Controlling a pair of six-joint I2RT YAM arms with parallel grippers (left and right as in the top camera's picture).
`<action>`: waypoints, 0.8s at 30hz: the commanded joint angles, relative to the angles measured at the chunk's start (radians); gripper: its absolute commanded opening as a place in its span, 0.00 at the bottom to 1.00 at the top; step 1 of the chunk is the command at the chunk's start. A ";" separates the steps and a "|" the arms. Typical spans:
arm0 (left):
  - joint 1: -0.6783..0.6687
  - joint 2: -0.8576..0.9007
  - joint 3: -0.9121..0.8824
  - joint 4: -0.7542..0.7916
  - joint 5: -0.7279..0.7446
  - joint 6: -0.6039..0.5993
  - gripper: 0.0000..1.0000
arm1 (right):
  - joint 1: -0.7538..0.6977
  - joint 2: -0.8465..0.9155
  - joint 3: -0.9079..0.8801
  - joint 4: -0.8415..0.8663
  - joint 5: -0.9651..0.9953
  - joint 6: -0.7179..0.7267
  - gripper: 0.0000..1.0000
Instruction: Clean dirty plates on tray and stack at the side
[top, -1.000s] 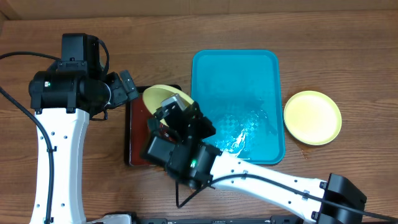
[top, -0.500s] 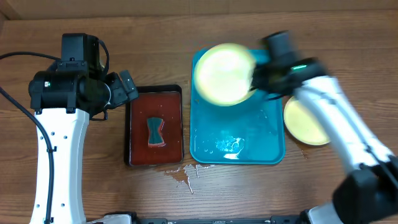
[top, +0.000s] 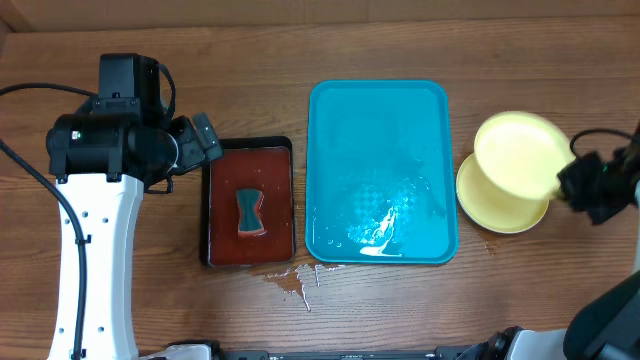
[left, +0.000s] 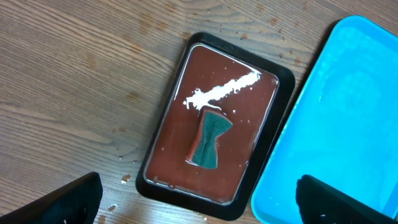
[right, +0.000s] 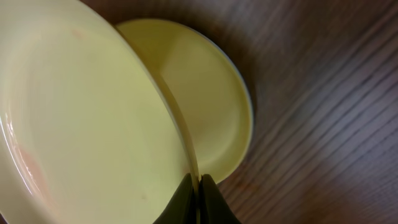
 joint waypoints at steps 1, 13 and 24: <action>0.004 -0.003 0.011 0.001 0.008 0.000 1.00 | 0.000 -0.014 -0.098 0.057 0.026 -0.013 0.04; 0.004 -0.003 0.011 0.001 0.009 0.000 1.00 | 0.003 -0.018 -0.226 0.197 -0.014 -0.089 0.36; 0.004 -0.003 0.011 0.001 0.008 0.000 1.00 | 0.123 -0.245 -0.078 0.092 -0.225 -0.221 0.48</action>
